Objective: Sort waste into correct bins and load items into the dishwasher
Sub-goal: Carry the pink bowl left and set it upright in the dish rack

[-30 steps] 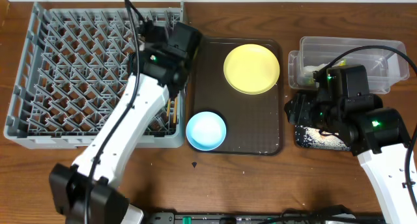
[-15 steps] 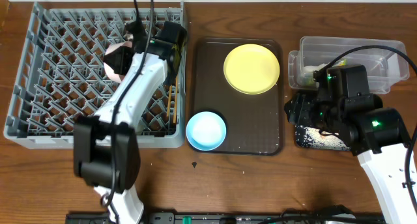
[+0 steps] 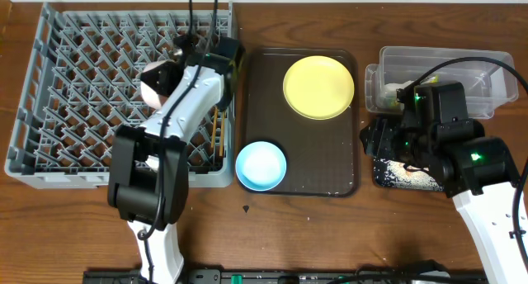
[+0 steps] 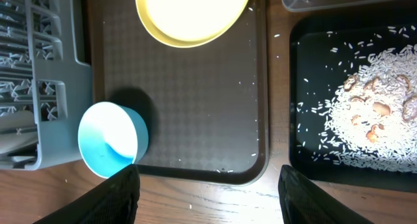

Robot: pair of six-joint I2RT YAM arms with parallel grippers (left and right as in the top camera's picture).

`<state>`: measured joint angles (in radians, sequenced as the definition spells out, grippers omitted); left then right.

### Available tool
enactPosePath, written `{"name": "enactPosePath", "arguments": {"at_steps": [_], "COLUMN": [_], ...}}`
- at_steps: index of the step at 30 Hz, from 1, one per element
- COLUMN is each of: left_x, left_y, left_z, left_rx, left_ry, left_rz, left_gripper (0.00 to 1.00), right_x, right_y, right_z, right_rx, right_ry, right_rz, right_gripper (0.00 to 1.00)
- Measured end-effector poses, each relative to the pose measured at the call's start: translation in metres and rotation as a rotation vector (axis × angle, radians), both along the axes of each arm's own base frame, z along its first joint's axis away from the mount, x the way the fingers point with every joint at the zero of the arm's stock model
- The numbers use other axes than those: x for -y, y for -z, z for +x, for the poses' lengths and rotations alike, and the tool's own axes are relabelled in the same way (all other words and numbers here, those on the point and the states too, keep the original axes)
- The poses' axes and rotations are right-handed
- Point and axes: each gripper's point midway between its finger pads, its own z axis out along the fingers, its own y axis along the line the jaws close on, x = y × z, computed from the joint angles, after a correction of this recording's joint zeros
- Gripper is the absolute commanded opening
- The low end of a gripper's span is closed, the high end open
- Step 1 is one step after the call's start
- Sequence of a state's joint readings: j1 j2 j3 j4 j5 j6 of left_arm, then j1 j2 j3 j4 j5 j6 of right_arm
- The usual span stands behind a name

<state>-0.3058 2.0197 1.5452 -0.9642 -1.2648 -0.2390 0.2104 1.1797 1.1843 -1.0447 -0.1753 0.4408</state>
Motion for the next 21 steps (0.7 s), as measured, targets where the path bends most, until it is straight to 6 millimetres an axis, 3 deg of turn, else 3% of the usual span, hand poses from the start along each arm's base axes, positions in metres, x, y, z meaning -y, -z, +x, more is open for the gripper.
{"name": "enactPosePath", "arguments": {"at_steps": [9,11,16,21], "left_x": [0.023,0.029,0.034,0.034], "left_y": [0.000,0.003,0.016,0.022], "left_z": [0.002,0.001,-0.006,-0.014], "left_rx": [-0.003,-0.016,-0.084,-0.127], "left_ry": [0.057,0.069,0.077,0.069], "left_rz": [0.012,-0.005,-0.064,-0.085], "left_gripper": [0.17,0.23,0.25,0.41], "right_x": [0.000,0.000,0.000,0.000], "right_y": [-0.001,-0.001,-0.001,-0.001], "right_z": [0.002,0.002,0.002,0.002], "right_rx": [0.008,0.009,0.009,0.009], "right_ry": [0.000,0.000,0.000,0.000], "right_rz": [0.002,0.002,0.002,0.002], "right_gripper": [0.66,0.66,0.66,0.66]}}
